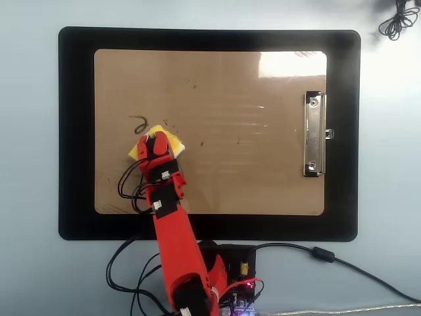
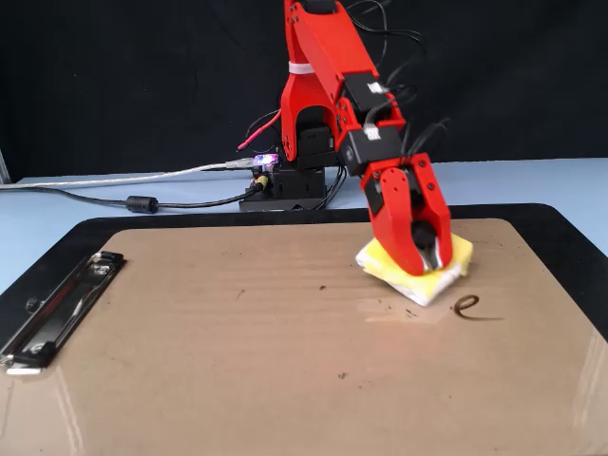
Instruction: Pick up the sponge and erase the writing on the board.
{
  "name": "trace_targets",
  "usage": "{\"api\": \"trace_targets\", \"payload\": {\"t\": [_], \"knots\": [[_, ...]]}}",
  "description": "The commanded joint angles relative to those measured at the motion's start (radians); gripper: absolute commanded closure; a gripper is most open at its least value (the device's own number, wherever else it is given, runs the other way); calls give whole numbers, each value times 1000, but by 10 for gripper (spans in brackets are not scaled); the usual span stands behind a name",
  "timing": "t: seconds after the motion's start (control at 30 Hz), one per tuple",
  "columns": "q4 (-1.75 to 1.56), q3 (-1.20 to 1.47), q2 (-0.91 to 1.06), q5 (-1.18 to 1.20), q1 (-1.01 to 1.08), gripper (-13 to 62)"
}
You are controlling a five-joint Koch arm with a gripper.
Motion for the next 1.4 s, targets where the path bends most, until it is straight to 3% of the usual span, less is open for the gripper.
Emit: {"api": "trace_targets", "payload": {"t": [0.0,0.1,0.2,0.43,0.53,0.6,0.7,0.8,1.0,1.07,1.13,1.3,1.37], "knots": [[12,-100,-72,-35,-25,575],[14,-345,-302,-35,-28,575],[34,-491,-387,-35,-29,575],[152,-141,-43,-60,-34,575],[150,-78,0,-115,-51,575],[137,-127,-58,-164,-103,575],[138,-359,-296,-192,-129,575],[149,-430,-350,-192,-130,575],[336,-179,-12,-195,-132,575],[325,-129,18,-195,-129,575],[285,-141,-26,-186,-123,575],[75,-437,-408,-141,-89,575],[74,-518,-468,-141,-87,575]]}}
